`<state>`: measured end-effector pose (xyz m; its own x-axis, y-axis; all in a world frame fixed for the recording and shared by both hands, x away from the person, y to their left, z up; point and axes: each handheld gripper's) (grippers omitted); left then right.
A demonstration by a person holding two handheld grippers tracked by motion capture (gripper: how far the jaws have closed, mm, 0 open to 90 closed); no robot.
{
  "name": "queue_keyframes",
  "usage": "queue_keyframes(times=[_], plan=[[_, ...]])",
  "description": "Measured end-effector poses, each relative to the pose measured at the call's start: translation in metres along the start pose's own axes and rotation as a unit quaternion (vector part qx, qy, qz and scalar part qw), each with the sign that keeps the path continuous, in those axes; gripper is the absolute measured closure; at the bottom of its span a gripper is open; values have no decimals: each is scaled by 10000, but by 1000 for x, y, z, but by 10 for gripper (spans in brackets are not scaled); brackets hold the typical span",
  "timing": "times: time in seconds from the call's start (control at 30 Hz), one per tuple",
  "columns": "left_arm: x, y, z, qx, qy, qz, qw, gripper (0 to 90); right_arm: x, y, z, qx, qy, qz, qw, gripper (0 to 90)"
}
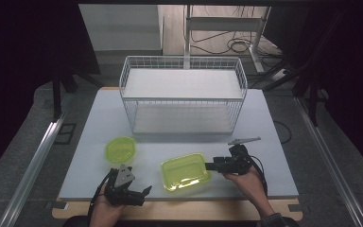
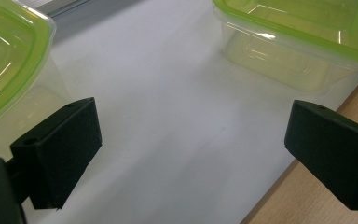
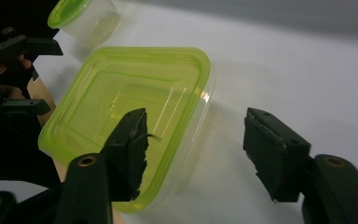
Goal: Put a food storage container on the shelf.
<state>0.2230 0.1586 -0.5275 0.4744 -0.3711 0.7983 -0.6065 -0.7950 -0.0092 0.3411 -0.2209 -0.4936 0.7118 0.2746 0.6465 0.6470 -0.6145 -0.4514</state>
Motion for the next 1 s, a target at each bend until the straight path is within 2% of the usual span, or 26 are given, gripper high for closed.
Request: queue_keyframes(times=[0.13, 0.23, 0.33, 0.37, 0.4, 0.43, 0.47, 0.5, 0.57, 0.67, 0.7, 0.8, 1.0], plan=[[0, 0, 0, 1, -8, -1, 10000, 35, 6, 6, 12, 277, -174, 301, 9990, 485], [0, 0, 0, 10, -29, 15, 10000, 36, 9, 8, 18, 406, -281, 432, 9978, 528], [0, 0, 1, 17, -47, 35, 10000, 36, 9, 11, 23, 569, -444, 667, 9952, 588], [0, 0, 1, 17, -47, 35, 10000, 36, 9, 11, 23, 569, -444, 667, 9952, 588], [0, 1, 1, 19, -46, 45, 10000, 36, 9, 13, 24, 633, -476, 736, 9941, 613], [0, 1, 1, 12, -48, 48, 10000, 37, 9, 15, 25, 793, -512, 929, 9912, 700], [0, 1, 1, 14, -52, 52, 10000, 37, 9, 15, 25, 778, -543, 958, 9909, 723], [0, 1, 1, 20, -56, 60, 10000, 36, 9, 16, 25, 770, -577, 976, 9906, 736], [0, 1, 1, 26, -58, 67, 10000, 37, 9, 18, 25, 897, -596, 1132, 9877, 765], [0, 1, 1, 30, -52, 67, 10000, 37, 10, 17, 24, 991, -604, 1190, 9861, 796], [0, 1, 0, 30, -49, 64, 10000, 36, 11, 16, 24, 1012, -592, 1169, 9862, 799], [0, 1, 0, 30, -31, 60, 10000, 37, 13, 14, 21, 863, -546, 1084, 9888, 800], [0, 0, 0, 43, -37, 58, 10000, 37, 18, 16, 8, 883, -234, 1164, 9890, 800]])
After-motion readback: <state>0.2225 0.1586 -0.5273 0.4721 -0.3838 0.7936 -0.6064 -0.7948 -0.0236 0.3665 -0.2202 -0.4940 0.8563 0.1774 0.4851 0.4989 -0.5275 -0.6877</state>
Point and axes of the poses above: each handheld gripper's, and its own axes: z roughly forward along the jaws, x roughly out of its top, y roughly to its right, and after that the axes turned 2 degrees about y, right-handed
